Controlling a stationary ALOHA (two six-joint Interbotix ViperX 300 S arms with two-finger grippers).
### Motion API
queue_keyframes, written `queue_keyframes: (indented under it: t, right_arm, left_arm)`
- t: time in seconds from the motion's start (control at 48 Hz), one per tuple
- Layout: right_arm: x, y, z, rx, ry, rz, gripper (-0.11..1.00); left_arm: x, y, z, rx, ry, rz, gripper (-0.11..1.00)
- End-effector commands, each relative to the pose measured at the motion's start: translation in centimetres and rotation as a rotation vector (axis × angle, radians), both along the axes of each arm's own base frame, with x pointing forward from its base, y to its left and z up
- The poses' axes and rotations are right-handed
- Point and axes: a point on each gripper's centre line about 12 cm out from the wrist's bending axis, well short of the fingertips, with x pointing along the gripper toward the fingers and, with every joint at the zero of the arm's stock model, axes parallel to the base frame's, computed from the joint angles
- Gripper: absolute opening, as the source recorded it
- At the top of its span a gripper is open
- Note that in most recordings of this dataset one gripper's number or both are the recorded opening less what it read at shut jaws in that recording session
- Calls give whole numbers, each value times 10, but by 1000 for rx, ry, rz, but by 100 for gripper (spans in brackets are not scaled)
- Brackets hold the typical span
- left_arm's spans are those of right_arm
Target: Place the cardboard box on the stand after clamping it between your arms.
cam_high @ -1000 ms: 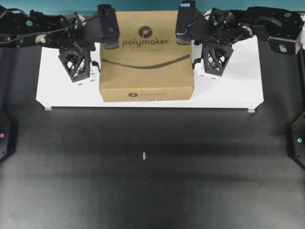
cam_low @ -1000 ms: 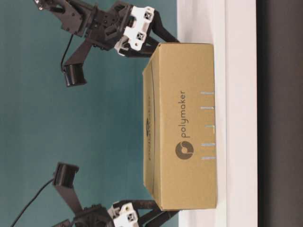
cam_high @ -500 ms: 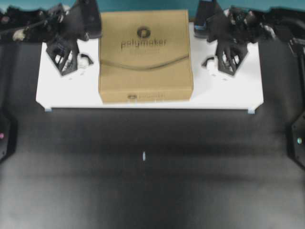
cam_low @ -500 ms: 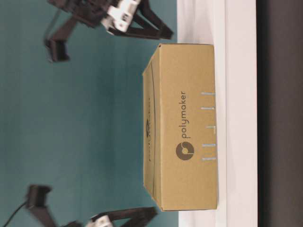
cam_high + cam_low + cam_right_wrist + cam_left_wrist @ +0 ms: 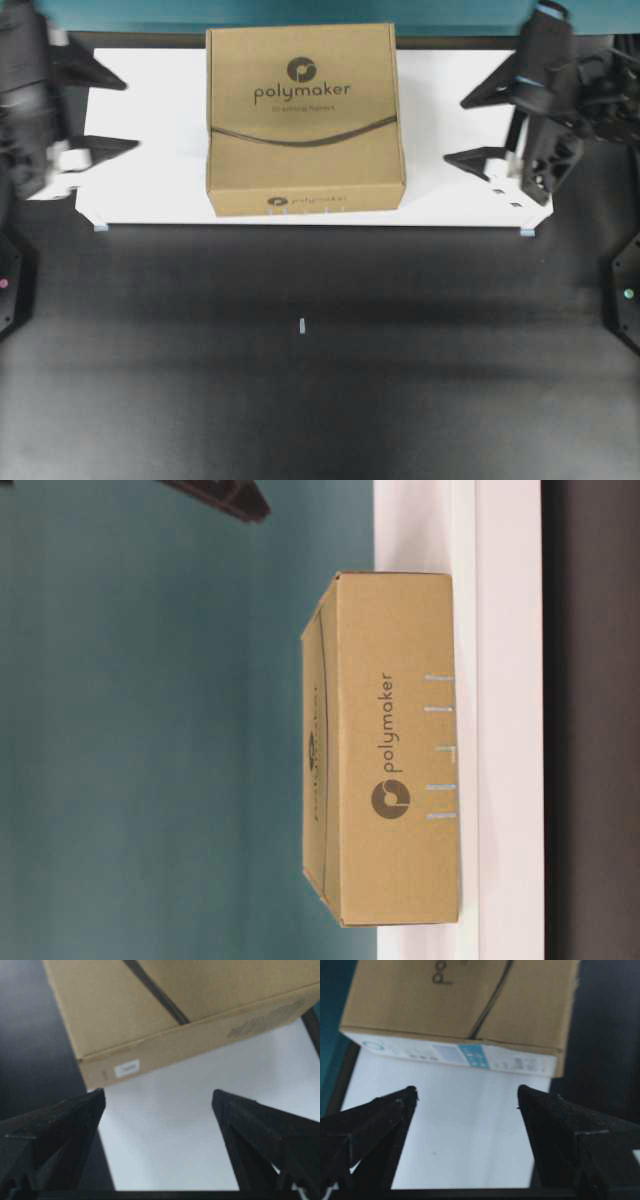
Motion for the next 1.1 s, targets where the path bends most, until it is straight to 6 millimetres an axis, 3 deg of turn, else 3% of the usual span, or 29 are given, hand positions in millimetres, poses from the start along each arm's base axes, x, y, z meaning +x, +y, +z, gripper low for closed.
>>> queue_keyframes:
  t: [0.0, 0.313, 0.563, 0.813, 1.084]
  right_arm:
    - [-8, 7, 12, -5, -91, -3, 82]
    - [-48, 39, 35, -37, -303, 70, 82]
    - [-79, 66, 39, 6, -423, 154, 82]
    - [-99, 71, 33, 60, -490, 147, 82]
    - [-103, 72, 30, 60, -502, 146, 82]
  left_arm:
    - [-15, -10, 11, 17, -75, -10, 79]
    - [-53, -45, 15, 8, -218, -108, 78]
    - [-67, -66, 17, -6, -289, -223, 78]
    - [-69, -71, 11, -42, -295, -244, 78]
    - [-68, -71, 10, -46, -309, -242, 78]
